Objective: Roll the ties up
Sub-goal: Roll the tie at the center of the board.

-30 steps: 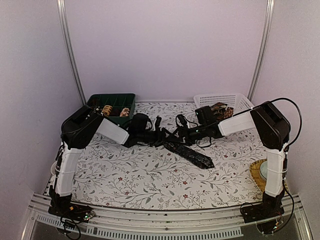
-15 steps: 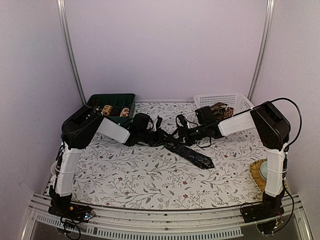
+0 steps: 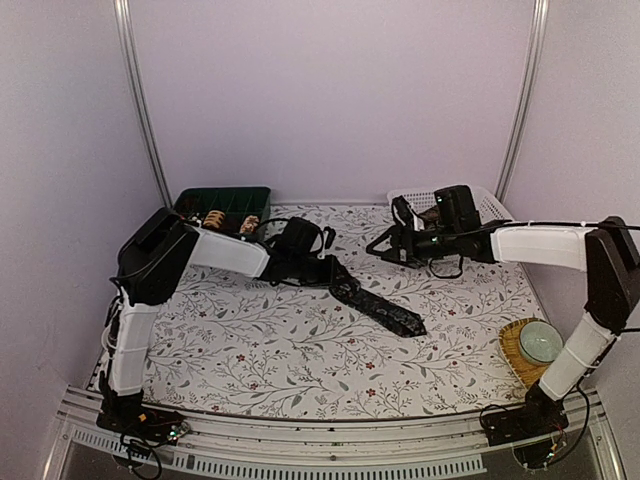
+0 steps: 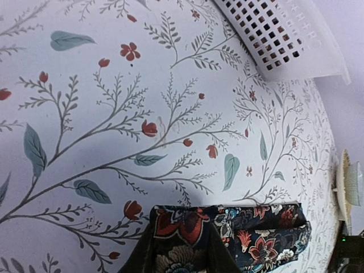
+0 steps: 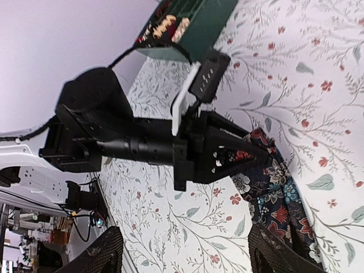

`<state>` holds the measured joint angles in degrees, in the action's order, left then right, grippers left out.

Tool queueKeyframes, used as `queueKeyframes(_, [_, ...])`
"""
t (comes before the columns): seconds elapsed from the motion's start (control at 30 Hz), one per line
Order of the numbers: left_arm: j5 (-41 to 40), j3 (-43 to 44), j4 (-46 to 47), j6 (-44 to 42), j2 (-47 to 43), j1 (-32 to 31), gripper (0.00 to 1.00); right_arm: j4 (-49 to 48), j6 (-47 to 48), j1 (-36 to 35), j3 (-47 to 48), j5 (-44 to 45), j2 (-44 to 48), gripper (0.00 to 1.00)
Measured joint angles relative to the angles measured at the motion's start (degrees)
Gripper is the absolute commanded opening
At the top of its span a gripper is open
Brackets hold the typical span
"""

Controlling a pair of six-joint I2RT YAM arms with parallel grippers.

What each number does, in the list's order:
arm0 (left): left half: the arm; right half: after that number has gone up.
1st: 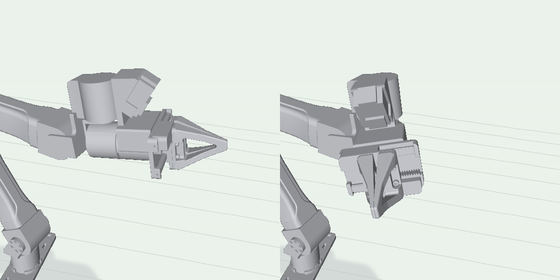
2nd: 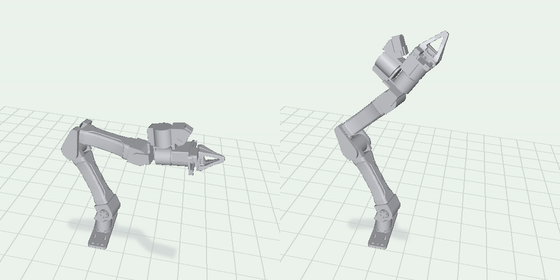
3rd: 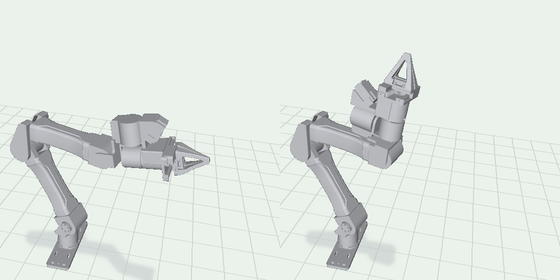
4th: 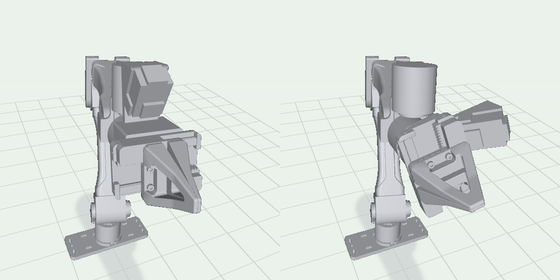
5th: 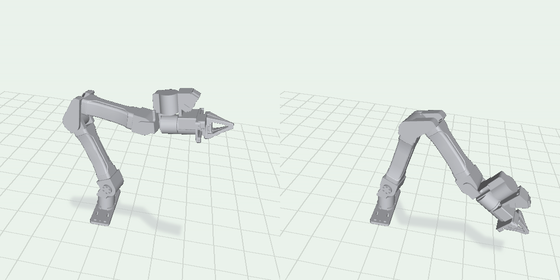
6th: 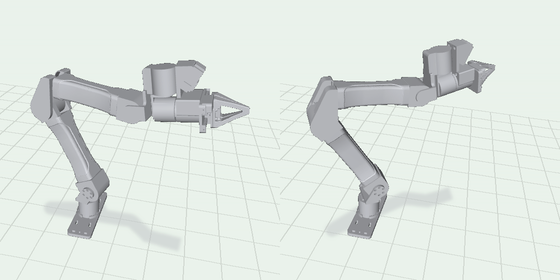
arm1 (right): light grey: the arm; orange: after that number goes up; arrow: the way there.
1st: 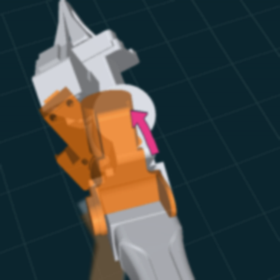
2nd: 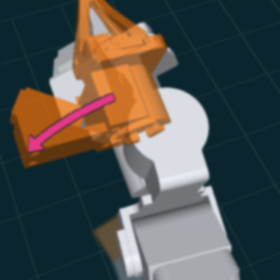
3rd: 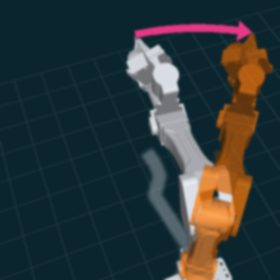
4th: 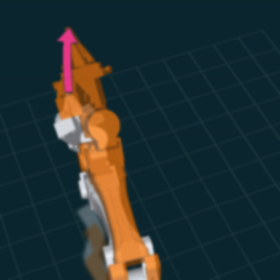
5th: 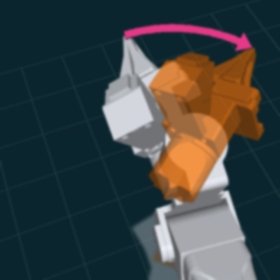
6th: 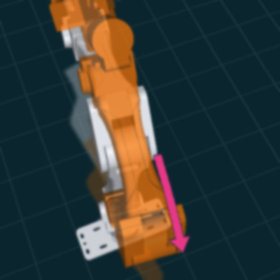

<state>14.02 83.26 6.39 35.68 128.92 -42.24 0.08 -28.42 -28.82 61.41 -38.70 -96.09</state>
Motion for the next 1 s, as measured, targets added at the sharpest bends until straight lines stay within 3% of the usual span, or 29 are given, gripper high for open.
queueKeyframes(0.17, [-13.38, 3.61, -6.40, -6.47, -0.57, -4.28, 0.21, 0.00, 1.11, 3.34, -5.27, 1.27, 8.85, 0.75])
queueKeyframes(0.6, [-51.32, 10.40, -13.57, -23.17, 2.78, -17.25, 0.25, 1.88, 1.25, 5.05, -13.60, 2.38, 9.18, 0.75])
queueKeyframes(0.8, [-61.22, 11.91, -11.80, -32.09, 5.62, -21.33, 0.30, 1.62, 1.25, 6.10, -14.19, 2.34, 9.18, 0.75])
queueKeyframes(1.0, [-64.70, 12.50, -9.33, -39.10, 7.56, -24.20, 0.38, 1.68, 1.07, 8.26, -14.51, 2.19, 9.49, 0.75])
